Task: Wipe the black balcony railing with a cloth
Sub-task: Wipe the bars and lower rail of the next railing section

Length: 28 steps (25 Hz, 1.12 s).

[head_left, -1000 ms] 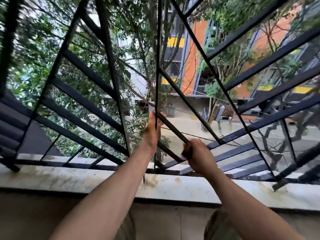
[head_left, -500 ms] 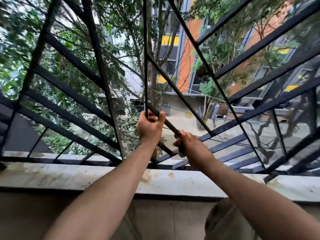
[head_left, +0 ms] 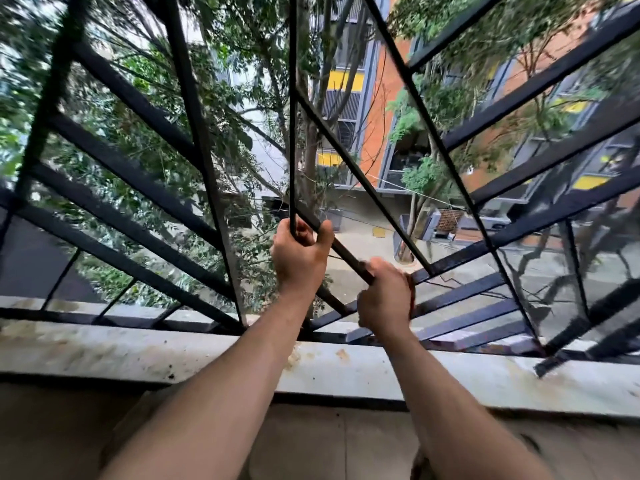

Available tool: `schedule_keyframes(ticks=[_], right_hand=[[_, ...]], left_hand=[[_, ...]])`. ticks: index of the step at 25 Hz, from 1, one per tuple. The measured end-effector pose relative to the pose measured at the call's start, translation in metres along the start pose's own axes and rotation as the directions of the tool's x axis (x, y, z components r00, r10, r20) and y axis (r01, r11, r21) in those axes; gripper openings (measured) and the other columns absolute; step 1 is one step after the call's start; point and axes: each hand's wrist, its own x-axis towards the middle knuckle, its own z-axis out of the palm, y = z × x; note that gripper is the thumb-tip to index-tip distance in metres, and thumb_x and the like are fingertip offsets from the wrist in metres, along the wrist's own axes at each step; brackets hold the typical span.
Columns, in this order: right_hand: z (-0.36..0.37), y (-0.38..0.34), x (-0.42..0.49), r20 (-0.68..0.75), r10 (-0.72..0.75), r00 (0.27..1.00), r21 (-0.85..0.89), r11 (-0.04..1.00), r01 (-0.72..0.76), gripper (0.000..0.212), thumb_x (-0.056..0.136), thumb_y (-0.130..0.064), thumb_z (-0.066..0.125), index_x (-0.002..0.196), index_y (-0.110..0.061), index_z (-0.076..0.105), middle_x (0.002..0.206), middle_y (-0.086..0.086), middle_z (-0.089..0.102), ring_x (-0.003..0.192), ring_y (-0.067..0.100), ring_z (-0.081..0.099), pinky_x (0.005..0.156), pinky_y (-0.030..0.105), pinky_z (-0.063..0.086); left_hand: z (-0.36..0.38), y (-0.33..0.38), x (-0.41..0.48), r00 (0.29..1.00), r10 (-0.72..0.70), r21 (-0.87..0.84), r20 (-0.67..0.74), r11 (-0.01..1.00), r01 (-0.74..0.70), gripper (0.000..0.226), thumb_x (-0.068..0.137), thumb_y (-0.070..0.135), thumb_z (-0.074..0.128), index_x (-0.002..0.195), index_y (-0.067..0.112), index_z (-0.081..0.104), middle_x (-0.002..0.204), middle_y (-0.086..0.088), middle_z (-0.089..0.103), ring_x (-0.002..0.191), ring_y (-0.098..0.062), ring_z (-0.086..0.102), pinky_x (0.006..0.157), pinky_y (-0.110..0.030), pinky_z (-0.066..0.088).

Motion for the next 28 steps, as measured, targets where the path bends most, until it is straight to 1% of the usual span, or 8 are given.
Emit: schedule_keyframes(ticks=[4, 8, 10, 16, 20, 22, 24, 28], right_hand=[[0.033, -0.012, -0.047, 0.046, 0.265, 0.963, 0.932, 0.335, -0.136, 0.055, 0.098, -0.006, 0.056, 0.147, -0.028, 0.044, 0.117, 0.008, 0.063, 0.091, 0.019, 0.065, 0.072, 0.025, 0.056], [0.097, 0.02, -0.086, -0.153, -0.197, 0.968, 0.175, 0.959, 0.223, 0.096, 0.078, 0.021, 0.049, 0.162, -0.009, 0.015, 0.17, 0.014, 0.005, 0.153, 0.036, 0.024, 0.12, 0.044, 0.034], [0.102, 0.05, -0.067, 0.011, -0.448, 0.894, -0.33, 0.842, 0.426, 0.077, 0.084, 0.009, 0.048, 0.157, 0.006, 0.022, 0.163, 0.026, 0.026, 0.151, 0.039, 0.028, 0.124, 0.051, 0.023], [0.044, 0.033, -0.016, 0.442, -0.404, 0.8, -0.607, 0.522, 0.599, 0.037, 0.087, -0.007, 0.038, 0.118, -0.004, 0.058, 0.091, 0.015, 0.063, 0.083, 0.032, 0.059, 0.085, 0.043, 0.051], [0.051, -0.033, 0.003, 0.392, 0.095, 0.915, -0.182, 0.983, -0.024, 0.015, 0.09, -0.012, 0.061, 0.102, -0.011, 0.071, 0.098, 0.012, 0.071, 0.096, 0.031, 0.07, 0.075, 0.029, 0.053], [0.049, -0.06, 0.019, 0.485, 0.231, 0.844, 0.455, 0.757, -0.468, 0.021, 0.092, -0.001, 0.056, 0.086, -0.013, 0.072, 0.091, 0.01, 0.071, 0.09, 0.027, 0.069, 0.075, 0.029, 0.053], [0.046, -0.072, 0.001, 0.377, 0.156, 0.913, 0.762, 0.508, -0.401, 0.03, 0.088, 0.004, 0.05, 0.09, -0.013, 0.074, 0.097, 0.008, 0.073, 0.092, 0.021, 0.068, 0.086, 0.029, 0.053], [0.05, -0.047, -0.031, 0.203, -0.15, 0.968, 0.538, 0.843, 0.018, 0.03, 0.081, -0.014, 0.048, 0.095, -0.036, 0.064, 0.093, -0.011, 0.067, 0.096, 0.016, 0.064, 0.081, 0.026, 0.049]], left_hand=[[-0.003, -0.002, -0.001, 0.995, -0.046, -0.136, 0.092, 0.989, 0.059, 0.059, 0.075, 0.066, 0.07, 0.09, 0.01, 0.058, 0.073, 0.002, 0.059, 0.062, -0.011, 0.056, 0.061, -0.029, 0.051], [-0.023, -0.007, 0.001, 0.932, -0.133, -0.313, 0.337, 0.918, 0.244, 0.057, 0.094, 0.063, 0.052, 0.104, 0.008, 0.063, 0.089, -0.005, 0.067, 0.08, -0.011, 0.064, 0.078, -0.026, 0.051], [-0.032, -0.018, 0.003, 0.892, -0.152, -0.371, 0.426, 0.87, 0.326, 0.069, 0.096, 0.065, 0.035, 0.109, 0.004, 0.065, 0.097, -0.011, 0.074, 0.092, -0.02, 0.069, 0.09, -0.032, 0.052], [-0.026, -0.021, 0.0, 0.891, -0.198, -0.378, 0.409, 0.852, 0.362, 0.064, 0.094, 0.068, 0.034, 0.086, 0.013, 0.064, 0.074, -0.008, 0.068, 0.073, -0.026, 0.057, 0.067, -0.033, 0.047], [-0.024, -0.028, -0.001, 0.853, -0.226, -0.337, 0.47, 0.847, 0.41, 0.071, 0.098, 0.061, 0.024, 0.099, 0.004, 0.066, 0.1, -0.012, 0.072, 0.089, -0.028, 0.06, 0.081, -0.036, 0.05], [-0.029, -0.033, -0.002, 0.775, -0.307, -0.294, 0.552, 0.798, 0.525, 0.075, 0.102, 0.062, 0.02, 0.126, 0.005, 0.062, 0.127, -0.008, 0.066, 0.118, -0.023, 0.059, 0.095, -0.029, 0.049], [-0.037, -0.033, 0.003, 0.647, -0.406, -0.266, 0.645, 0.675, 0.688, 0.071, 0.102, 0.064, 0.02, 0.124, 0.015, 0.068, 0.114, -0.003, 0.071, 0.114, -0.021, 0.061, 0.097, -0.03, 0.047], [-0.044, -0.04, 0.016, 0.537, -0.51, -0.237, 0.672, 0.538, 0.808, 0.079, 0.096, 0.074, 0.028, 0.132, 0.012, 0.061, 0.128, -0.006, 0.066, 0.108, -0.022, 0.066, 0.095, -0.036, 0.049]])
